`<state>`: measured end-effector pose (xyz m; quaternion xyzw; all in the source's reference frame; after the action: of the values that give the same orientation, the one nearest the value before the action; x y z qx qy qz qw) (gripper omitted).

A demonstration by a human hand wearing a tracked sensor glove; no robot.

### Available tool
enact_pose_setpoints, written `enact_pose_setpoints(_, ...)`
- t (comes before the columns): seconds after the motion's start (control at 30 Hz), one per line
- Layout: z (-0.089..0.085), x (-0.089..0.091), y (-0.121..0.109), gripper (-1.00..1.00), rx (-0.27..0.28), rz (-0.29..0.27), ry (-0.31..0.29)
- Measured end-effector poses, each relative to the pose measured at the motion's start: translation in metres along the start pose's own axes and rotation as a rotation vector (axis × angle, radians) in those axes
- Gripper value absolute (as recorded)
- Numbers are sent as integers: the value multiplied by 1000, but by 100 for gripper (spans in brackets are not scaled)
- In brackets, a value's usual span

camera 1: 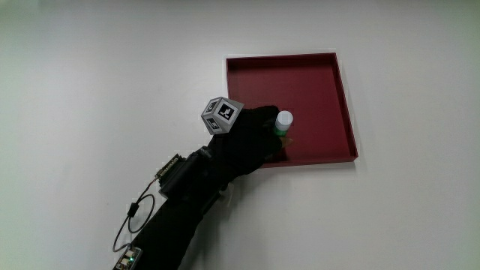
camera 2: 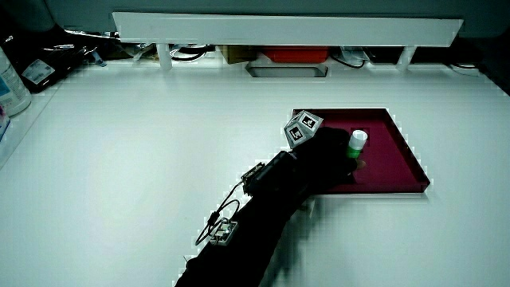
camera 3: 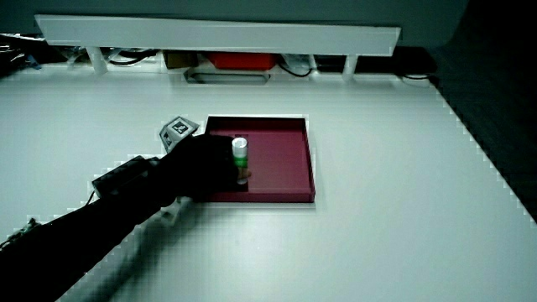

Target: Place glue stick

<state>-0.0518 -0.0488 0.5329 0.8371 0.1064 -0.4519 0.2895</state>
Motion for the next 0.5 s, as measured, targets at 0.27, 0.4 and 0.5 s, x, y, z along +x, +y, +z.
enact_pose_setpoints(0.27,-4,-3,-1,0,19,-5,-8)
enact_pose_setpoints(0.4,-3,-4,-4,0,35,1,-29)
enact_pose_setpoints(0.5,-3,-4,-5,-7,42,1,-32)
